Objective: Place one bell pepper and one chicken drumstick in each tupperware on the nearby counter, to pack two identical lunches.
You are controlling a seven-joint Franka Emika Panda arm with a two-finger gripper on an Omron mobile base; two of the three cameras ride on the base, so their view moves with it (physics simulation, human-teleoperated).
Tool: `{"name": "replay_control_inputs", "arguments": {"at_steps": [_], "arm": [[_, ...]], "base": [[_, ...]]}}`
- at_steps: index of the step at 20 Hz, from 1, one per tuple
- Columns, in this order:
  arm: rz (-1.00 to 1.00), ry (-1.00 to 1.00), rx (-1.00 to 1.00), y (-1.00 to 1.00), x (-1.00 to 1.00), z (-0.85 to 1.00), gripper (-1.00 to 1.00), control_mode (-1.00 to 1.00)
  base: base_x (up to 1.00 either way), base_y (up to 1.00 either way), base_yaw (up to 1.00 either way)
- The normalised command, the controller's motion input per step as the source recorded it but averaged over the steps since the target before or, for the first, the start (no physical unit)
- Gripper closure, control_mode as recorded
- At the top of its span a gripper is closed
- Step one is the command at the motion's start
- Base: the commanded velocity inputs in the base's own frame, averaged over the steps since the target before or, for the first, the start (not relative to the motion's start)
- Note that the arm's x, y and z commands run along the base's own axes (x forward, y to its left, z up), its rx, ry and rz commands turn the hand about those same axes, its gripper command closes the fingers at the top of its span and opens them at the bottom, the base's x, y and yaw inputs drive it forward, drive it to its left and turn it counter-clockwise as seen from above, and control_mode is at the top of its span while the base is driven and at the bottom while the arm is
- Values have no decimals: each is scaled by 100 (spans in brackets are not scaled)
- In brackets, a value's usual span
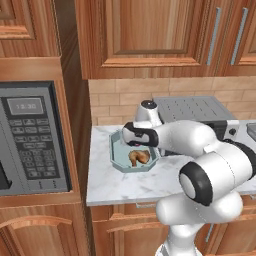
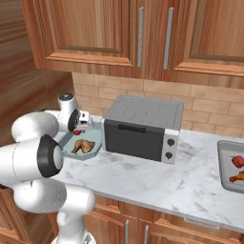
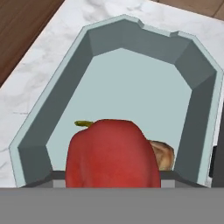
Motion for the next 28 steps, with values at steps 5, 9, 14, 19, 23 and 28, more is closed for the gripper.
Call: {"name": "replay_control_inputs", "arguments": {"at_steps": [5,9,14,19,23,28], "arm": [[0,0,-1,4,29,-26,100,-100],[0,0,-1,5,31,-25,100,-100],[0,0,-1,4,32,-25,100,-100],[0,1,0,0,34,-20,100,-100],[0,1,0,0,44,-22,-100,-100],[0,0,0,0,53,-25,-100,-100]], "base": [[0,0,0],[0,0,0],[0,0,0],[0,0,0],[0,0,0],[0,0,0]]}}
